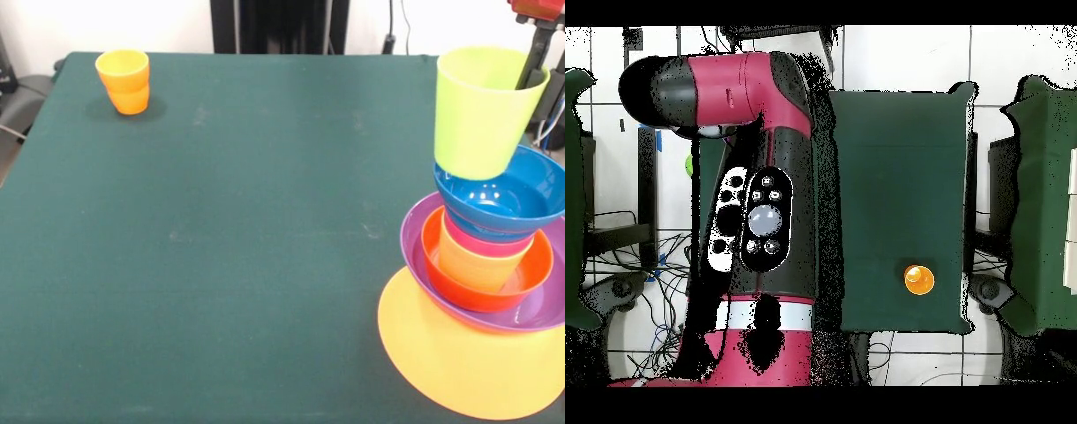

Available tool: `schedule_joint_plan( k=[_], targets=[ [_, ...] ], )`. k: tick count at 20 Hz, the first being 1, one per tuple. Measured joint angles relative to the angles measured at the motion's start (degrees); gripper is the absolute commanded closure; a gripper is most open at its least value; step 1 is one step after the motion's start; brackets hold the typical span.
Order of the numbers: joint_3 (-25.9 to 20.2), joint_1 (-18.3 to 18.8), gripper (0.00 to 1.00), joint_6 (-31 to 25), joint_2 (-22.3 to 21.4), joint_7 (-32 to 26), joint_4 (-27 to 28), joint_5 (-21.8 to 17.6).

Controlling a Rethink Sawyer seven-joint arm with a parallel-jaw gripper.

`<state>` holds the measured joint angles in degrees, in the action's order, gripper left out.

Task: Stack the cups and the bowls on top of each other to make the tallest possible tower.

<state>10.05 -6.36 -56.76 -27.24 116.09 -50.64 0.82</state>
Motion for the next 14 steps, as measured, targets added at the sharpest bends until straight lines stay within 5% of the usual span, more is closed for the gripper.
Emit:
schedule_joint_plan(
  k=[14],
  targets=[
    [0.0,-0.9,1.0,0.1,0.3,0.0,0.0,0.0]
  ],
)
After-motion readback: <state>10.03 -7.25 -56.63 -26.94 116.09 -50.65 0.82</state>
